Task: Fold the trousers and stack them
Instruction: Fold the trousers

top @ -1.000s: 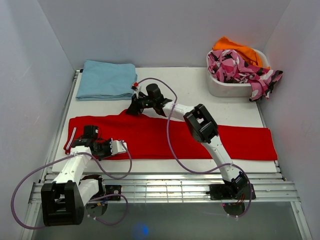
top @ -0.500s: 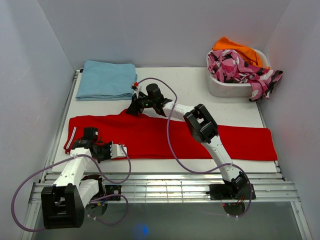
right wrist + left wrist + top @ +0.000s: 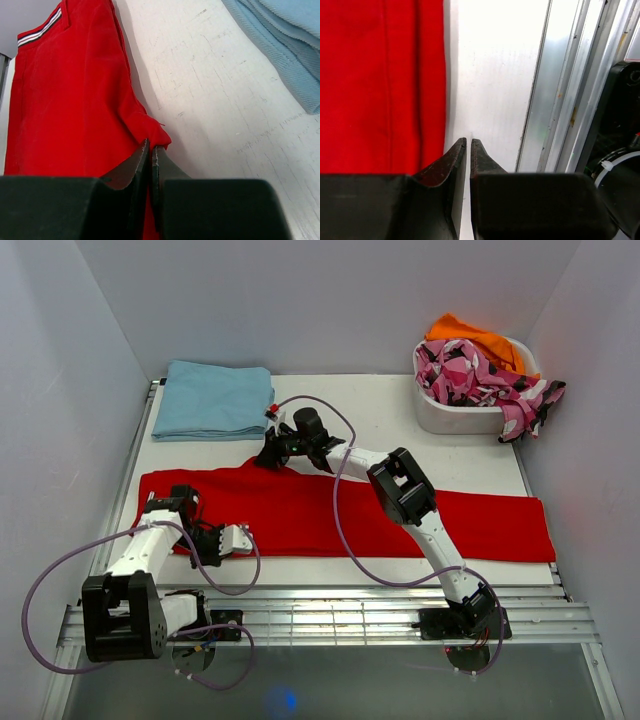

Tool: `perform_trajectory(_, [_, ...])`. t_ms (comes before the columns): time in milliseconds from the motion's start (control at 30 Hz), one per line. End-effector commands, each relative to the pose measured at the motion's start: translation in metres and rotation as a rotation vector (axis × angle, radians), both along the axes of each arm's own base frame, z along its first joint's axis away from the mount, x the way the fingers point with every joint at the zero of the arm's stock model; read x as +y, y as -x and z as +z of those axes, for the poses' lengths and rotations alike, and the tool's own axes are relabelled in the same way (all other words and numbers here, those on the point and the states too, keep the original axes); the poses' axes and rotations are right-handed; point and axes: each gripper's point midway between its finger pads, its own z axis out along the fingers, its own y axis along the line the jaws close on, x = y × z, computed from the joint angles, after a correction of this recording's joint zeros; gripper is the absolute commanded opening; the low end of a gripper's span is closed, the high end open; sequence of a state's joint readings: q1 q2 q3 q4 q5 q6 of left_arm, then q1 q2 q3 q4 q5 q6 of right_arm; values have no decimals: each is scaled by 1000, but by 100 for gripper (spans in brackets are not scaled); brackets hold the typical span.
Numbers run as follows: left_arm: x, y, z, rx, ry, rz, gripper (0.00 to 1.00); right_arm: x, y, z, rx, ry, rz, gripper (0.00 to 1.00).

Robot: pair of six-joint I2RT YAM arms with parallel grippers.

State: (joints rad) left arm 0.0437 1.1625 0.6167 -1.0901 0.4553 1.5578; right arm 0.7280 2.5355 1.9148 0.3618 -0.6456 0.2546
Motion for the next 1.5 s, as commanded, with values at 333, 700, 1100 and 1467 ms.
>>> perform_trajectory(333, [-6,-58,32,-339,50,56,40,-4,-14,4,-23,-27,-18,8])
perform_trajectory(700, [-12,-58,12,-298,77,-11,55,-4,-14,2,-21,-26,-19,8])
perform_trajectory(1100, [-11,-55,-5,-297,64,-35,56,-8,-20,-4,4,-28,-37,8])
perform_trajectory(1467, [-13,-35,-8,-305,60,-119,61,-7,-19,-4,8,-30,-35,8])
